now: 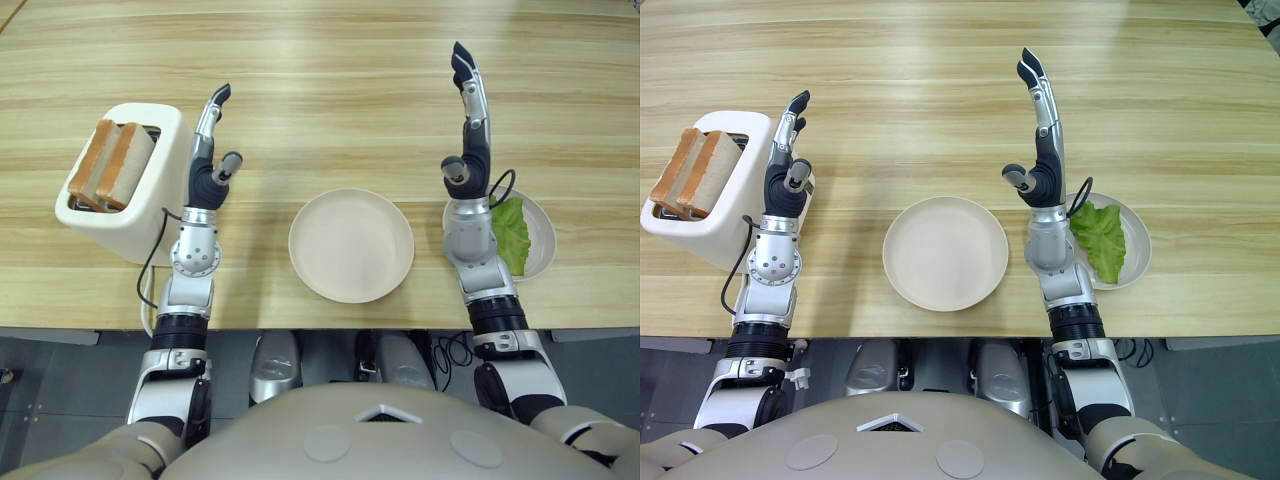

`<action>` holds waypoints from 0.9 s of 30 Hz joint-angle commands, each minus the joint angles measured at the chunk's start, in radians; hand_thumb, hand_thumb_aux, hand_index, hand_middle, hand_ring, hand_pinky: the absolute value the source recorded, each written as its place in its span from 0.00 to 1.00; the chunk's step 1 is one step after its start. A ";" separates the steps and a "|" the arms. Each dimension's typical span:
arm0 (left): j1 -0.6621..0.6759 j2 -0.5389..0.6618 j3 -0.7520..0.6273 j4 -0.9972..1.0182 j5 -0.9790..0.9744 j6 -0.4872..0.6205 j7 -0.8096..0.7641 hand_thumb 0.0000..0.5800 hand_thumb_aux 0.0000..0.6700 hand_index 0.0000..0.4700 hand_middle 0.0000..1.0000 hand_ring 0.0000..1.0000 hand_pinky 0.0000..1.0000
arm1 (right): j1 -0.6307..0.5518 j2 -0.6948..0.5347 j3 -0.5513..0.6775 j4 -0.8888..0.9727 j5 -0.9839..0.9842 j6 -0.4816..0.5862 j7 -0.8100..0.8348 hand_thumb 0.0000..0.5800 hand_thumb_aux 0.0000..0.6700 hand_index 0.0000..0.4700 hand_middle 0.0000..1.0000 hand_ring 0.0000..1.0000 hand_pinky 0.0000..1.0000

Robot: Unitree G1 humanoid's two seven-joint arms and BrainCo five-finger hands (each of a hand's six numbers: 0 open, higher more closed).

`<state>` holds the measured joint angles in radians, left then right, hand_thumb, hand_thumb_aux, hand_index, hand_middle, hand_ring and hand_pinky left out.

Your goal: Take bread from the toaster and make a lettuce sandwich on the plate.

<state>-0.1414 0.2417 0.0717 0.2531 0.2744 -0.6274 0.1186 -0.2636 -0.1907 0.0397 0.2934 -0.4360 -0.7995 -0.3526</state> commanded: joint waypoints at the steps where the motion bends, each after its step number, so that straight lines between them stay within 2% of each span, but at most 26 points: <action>1: 0.016 0.006 -0.013 -0.026 0.026 0.000 0.009 0.00 0.00 0.00 0.00 0.00 0.00 | 0.002 0.001 -0.003 -0.019 0.004 0.010 0.006 0.00 0.00 0.00 0.00 0.00 0.00; 27: 0.036 0.012 -0.034 -0.065 0.059 0.028 0.012 0.00 0.00 0.00 0.00 0.00 0.00 | 0.021 0.004 -0.003 -0.064 0.001 0.039 0.016 0.00 0.00 0.00 0.00 0.00 0.00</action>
<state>-0.1025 0.2501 0.0461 0.1898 0.3229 -0.6140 0.1322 -0.2488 -0.1890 0.0429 0.2469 -0.4359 -0.7761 -0.3406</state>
